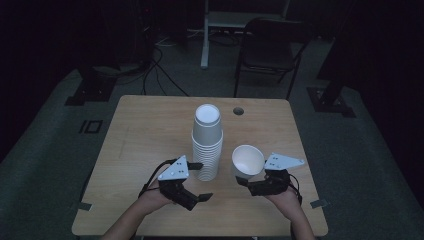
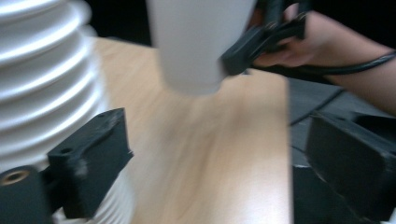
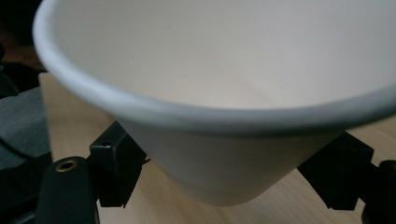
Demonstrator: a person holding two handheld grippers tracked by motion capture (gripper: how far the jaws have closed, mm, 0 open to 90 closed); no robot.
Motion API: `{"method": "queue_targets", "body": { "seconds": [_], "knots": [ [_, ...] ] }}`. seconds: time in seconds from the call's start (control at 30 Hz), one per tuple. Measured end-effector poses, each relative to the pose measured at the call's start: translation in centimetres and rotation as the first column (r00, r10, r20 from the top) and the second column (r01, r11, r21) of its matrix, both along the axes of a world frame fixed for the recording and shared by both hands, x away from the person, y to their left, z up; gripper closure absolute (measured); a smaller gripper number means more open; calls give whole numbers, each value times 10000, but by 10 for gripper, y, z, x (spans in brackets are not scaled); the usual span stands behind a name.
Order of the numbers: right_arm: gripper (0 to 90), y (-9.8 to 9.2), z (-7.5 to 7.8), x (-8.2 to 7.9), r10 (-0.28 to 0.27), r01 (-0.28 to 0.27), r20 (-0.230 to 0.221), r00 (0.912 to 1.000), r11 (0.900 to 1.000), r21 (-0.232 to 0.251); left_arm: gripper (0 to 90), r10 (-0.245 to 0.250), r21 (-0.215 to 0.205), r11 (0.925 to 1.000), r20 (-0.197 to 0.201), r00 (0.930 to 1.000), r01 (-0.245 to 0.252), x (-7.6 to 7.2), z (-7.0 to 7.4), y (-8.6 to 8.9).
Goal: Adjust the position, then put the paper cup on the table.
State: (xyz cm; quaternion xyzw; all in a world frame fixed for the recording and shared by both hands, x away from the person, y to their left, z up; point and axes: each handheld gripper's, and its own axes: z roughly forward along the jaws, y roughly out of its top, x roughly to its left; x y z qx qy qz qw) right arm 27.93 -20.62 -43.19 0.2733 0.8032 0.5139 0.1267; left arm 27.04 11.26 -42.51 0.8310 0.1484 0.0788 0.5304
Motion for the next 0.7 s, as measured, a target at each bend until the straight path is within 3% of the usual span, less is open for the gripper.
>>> {"method": "queue_targets", "body": {
  "seconds": [0.1,0.17,0.27,0.33,0.37,0.47,0.5,0.67,0.7],
  "knots": [
    [216,-3,0,2,-256,256,66,9997,9997,68,9,376,-96,9992,-114,9992,-377,2,-3,9],
    [216,-8,1,5,-657,654,134,9977,9975,263,9,962,-212,9951,-56,9953,-963,3,-6,23],
    [216,-13,1,8,-1050,1041,203,9943,9937,421,10,1641,-141,9864,143,9863,-1639,4,-9,34],
    [216,-16,1,10,-1363,1351,245,9904,9898,463,10,2147,-104,9767,242,9764,-2145,5,-13,41],
    [216,-17,0,12,-1445,1433,230,9892,9884,496,10,2212,-98,9752,184,9750,-2211,6,-15,45],
    [216,-20,-1,15,-1642,1631,217,9862,9855,461,10,2706,-79,9627,225,9624,-2705,7,-21,54],
    [216,-20,-1,15,-1642,1631,217,9862,9855,461,10,2706,-79,9627,225,9624,-2705,7,-21,54],
    [216,-24,-3,21,-2106,2090,325,9770,9768,470,10,3345,-25,9424,3,9424,-3345,8,-29,72],
    [216,-24,-3,21,-2106,2090,325,9770,9768,470,10,3345,-25,9424,3,9424,-3345,8,-29,72]
  ]
}}
